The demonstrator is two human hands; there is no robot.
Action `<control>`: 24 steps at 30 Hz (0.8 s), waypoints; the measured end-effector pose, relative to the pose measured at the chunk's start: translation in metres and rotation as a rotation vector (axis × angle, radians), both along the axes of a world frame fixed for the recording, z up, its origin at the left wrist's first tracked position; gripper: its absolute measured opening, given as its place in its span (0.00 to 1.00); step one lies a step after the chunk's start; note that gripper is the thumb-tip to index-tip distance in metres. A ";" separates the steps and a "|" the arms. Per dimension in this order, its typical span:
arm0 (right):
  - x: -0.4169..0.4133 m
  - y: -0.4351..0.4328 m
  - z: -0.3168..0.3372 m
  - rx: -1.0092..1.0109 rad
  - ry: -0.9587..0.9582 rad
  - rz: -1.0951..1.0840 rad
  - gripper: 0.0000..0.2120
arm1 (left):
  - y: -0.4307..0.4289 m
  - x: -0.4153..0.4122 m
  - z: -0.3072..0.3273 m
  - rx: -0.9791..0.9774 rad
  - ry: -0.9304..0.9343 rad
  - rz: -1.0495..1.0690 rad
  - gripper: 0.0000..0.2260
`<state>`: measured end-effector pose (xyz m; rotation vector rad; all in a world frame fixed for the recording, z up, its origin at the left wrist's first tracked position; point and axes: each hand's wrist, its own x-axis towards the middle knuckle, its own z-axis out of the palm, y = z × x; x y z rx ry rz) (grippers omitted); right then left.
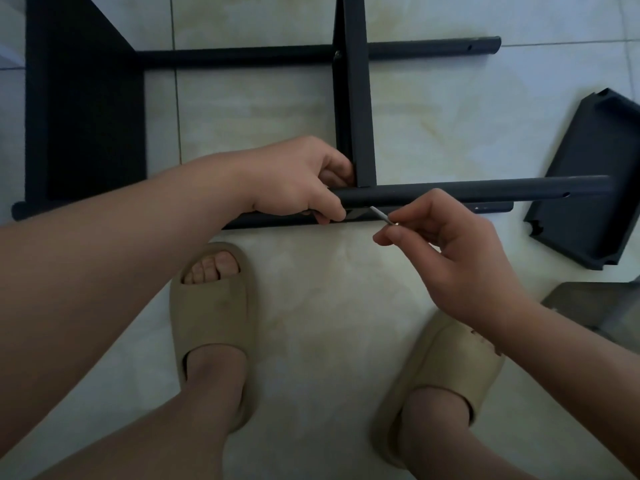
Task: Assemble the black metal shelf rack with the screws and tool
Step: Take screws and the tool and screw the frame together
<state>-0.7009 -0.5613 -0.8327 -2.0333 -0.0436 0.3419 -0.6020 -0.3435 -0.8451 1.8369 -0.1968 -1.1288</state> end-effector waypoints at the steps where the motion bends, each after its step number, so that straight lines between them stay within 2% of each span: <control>1: 0.001 0.000 0.000 -0.002 -0.001 0.003 0.07 | -0.001 0.000 -0.001 -0.001 -0.003 0.001 0.16; 5: 0.006 0.000 -0.001 -0.031 -0.034 0.020 0.08 | 0.000 0.001 -0.003 -0.021 0.003 0.006 0.16; 9: 0.004 0.002 -0.004 -0.113 -0.095 0.065 0.03 | 0.000 0.001 -0.005 -0.035 0.004 0.012 0.15; 18: 0.009 0.008 -0.008 -0.232 -0.227 0.141 0.04 | 0.001 0.002 -0.005 -0.022 0.009 0.005 0.16; 24: 0.016 0.014 -0.010 -0.252 -0.236 0.149 0.04 | 0.000 0.003 -0.003 -0.005 0.004 -0.020 0.17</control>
